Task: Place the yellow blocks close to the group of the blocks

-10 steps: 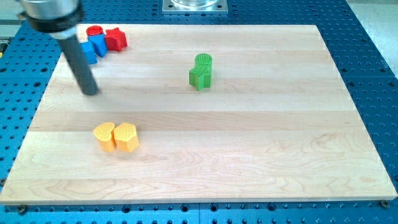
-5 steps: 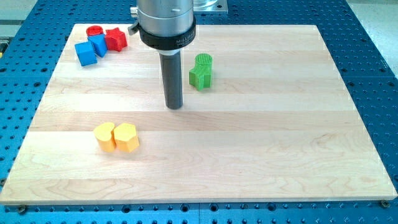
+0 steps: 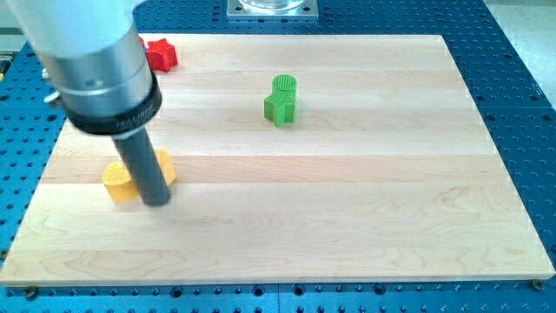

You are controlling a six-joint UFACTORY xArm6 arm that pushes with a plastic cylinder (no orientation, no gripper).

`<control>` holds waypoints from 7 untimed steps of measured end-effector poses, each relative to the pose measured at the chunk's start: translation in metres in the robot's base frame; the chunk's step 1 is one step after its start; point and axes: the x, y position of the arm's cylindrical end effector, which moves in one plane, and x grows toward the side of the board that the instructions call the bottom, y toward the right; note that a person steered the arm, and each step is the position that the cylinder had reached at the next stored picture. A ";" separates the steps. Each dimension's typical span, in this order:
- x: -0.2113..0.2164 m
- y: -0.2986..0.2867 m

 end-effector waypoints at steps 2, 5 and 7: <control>0.029 -0.015; -0.077 -0.023; -0.117 0.045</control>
